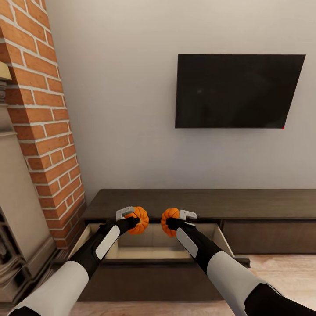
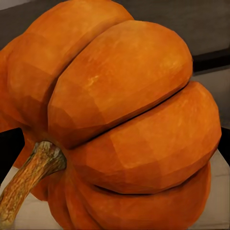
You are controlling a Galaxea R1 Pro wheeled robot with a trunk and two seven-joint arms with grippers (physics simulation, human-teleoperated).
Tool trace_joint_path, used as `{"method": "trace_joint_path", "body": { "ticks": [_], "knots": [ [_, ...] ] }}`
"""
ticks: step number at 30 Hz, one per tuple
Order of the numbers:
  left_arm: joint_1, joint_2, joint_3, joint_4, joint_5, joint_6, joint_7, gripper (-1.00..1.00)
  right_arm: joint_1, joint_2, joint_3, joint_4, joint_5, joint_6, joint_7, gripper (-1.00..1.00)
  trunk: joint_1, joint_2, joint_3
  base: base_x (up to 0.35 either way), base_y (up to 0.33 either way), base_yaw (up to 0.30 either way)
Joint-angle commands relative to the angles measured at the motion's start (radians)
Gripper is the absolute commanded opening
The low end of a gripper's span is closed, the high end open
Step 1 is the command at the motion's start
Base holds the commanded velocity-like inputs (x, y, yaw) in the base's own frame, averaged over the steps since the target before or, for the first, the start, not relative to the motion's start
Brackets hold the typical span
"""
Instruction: Place each of the two pumpkins and all three candles from the living room inside a cabinet in the living room (use any cabinet), then make sure every cabinet is closed, and position the cauldron so it is next to a table in the living room.
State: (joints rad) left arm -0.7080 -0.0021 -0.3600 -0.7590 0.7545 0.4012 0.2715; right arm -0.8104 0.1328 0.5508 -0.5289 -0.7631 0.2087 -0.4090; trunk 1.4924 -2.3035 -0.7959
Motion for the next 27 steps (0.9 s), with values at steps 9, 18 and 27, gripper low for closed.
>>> {"method": "trace_joint_path", "body": {
  "ticks": [9, 18, 27],
  "knots": [
    [-0.001, 0.001, -0.003, -0.002, 0.01, 0.002, 0.009, -1.0, -0.001, -0.001, 0.006, -0.002, -0.005, 0.003, -0.009, -1.0, 0.0, -0.001, -0.001, 0.17, 0.0, 0.0],
    [-0.001, -0.001, -0.003, -0.002, 0.009, 0.002, 0.009, -1.0, -0.001, -0.001, 0.006, -0.002, -0.005, 0.003, -0.008, -1.0, 0.0, -0.001, -0.001, 0.187, 0.0, 0.0],
    [-0.001, 0.001, -0.004, -0.002, 0.009, 0.001, 0.009, -1.0, -0.001, -0.001, 0.006, -0.002, -0.005, 0.003, -0.008, -1.0, 0.0, -0.001, -0.001, 0.12, 0.0, 0.0]
  ]
}}
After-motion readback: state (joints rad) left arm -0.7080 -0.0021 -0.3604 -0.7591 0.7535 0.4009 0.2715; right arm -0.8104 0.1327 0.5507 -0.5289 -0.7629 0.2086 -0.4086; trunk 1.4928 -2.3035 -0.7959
